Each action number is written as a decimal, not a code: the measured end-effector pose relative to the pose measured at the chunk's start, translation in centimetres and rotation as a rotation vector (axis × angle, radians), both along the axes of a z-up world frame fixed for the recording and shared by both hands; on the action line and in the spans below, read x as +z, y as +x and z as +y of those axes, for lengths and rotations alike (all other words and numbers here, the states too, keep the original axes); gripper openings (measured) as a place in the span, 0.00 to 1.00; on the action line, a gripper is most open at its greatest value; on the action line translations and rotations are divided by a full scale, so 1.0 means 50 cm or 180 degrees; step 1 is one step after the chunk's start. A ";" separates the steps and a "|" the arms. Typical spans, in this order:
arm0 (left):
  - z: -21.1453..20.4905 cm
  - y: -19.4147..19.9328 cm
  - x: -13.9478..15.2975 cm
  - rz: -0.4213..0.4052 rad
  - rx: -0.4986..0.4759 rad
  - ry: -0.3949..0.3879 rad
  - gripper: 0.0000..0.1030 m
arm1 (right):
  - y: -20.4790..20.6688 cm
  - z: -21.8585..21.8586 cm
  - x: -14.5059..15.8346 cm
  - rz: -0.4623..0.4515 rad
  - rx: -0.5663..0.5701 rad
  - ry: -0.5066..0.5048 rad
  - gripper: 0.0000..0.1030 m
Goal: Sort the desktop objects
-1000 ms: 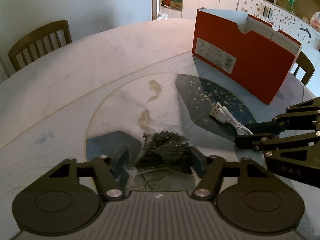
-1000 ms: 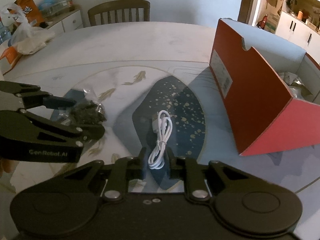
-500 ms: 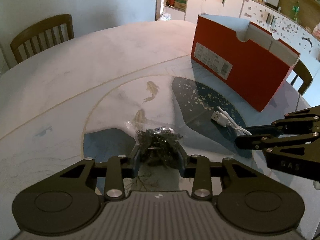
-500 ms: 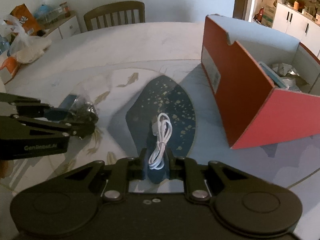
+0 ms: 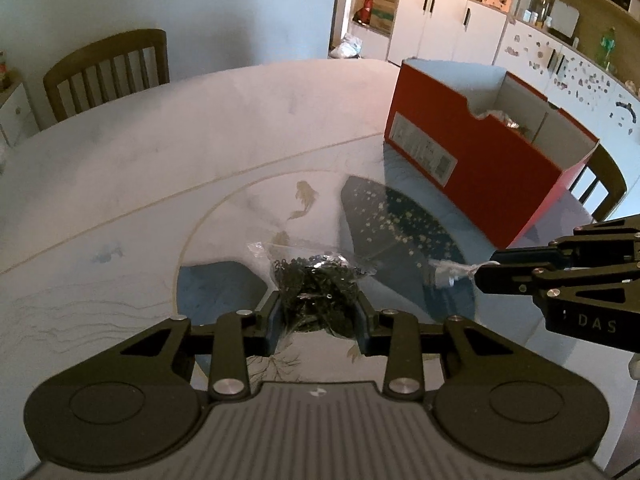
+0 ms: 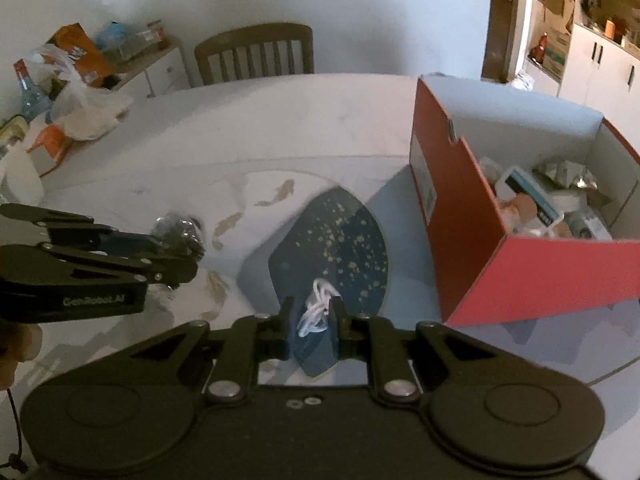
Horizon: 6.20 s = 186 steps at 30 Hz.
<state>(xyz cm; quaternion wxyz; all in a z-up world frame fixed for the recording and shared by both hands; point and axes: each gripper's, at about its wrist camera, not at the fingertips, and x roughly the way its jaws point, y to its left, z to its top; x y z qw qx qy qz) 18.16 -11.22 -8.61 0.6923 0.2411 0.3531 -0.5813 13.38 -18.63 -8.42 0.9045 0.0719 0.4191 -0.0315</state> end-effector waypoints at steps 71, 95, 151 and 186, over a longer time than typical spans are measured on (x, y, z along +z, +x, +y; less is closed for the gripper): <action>-0.370 -0.336 0.176 -0.0161 -0.0774 0.0085 0.33 | -0.082 -0.455 0.175 -0.0714 -0.0285 0.0109 0.14; -0.541 -0.291 0.066 -0.0229 -0.0551 0.0689 0.34 | 0.007 -0.520 0.074 -0.0183 -0.0236 0.0655 0.15; -0.478 -0.307 0.122 -0.0387 -0.0545 0.0425 0.76 | 0.001 -0.506 0.071 0.0230 0.0060 0.0243 0.47; -0.273 -0.301 0.168 0.0121 -0.0281 -0.0080 1.00 | -0.103 -0.408 0.158 -0.0224 0.0213 -0.0204 0.92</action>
